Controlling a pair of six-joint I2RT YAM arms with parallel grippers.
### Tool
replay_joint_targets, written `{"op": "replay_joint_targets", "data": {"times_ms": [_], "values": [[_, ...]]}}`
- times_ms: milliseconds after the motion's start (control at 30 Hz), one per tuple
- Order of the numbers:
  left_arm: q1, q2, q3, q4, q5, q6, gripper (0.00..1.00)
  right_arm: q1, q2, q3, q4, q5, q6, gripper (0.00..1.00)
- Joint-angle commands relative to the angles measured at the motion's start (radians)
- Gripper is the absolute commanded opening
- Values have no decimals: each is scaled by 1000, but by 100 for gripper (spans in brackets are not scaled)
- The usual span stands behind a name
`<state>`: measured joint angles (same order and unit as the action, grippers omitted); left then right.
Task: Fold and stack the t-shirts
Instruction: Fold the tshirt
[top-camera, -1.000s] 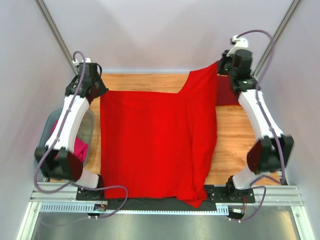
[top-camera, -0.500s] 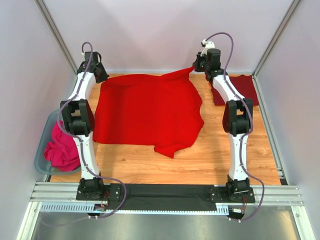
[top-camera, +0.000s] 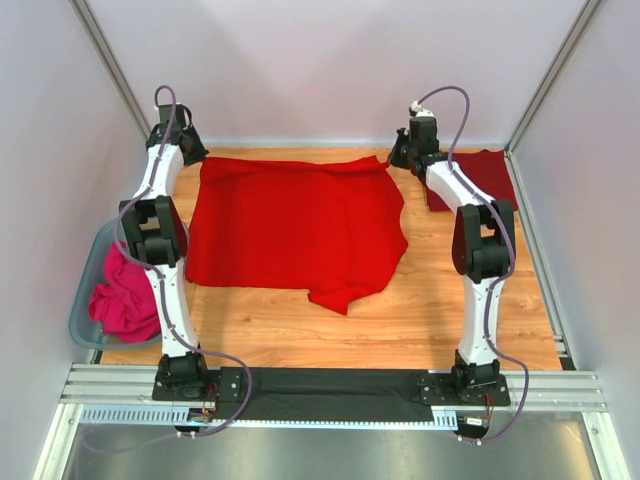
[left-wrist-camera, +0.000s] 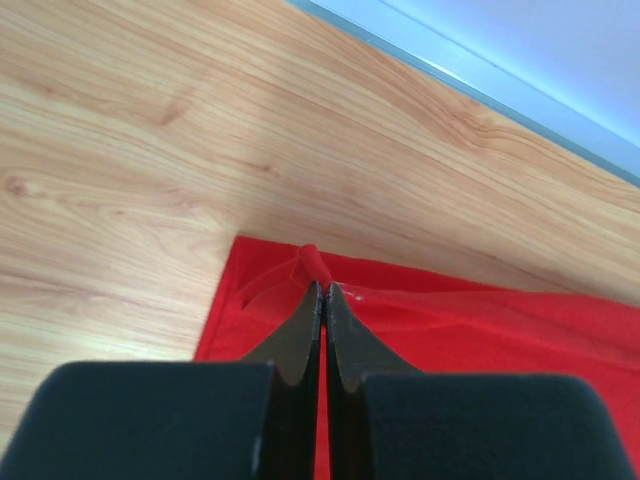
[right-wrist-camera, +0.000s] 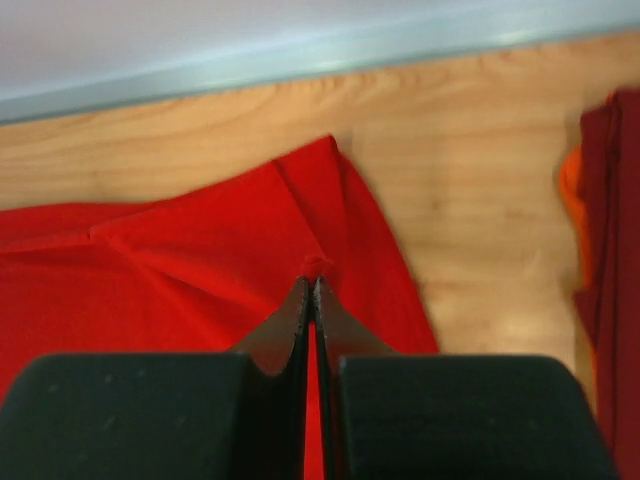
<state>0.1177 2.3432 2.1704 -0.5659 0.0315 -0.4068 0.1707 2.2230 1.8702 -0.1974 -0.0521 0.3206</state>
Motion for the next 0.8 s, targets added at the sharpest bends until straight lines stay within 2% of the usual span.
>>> {"op": "replay_joint_targets", "data": {"times_ms": [0,167,267,433,767], "values": [[2,-10,48,3,-28,97,0,33,-150,-104,7,51,98,0],[2,-45,5,23,-93,151,0,53,-247,-249,10,51,124,0],[-3,-67,-38,50,-107,183,0,69,-313,-339,1,106,127,0],[-23,-51,-41,5,-162,256,0,84,-408,-482,-28,144,124,0],[-52,-81,-96,-40,-208,307,0,82,-493,-626,-5,120,124,0]]}}
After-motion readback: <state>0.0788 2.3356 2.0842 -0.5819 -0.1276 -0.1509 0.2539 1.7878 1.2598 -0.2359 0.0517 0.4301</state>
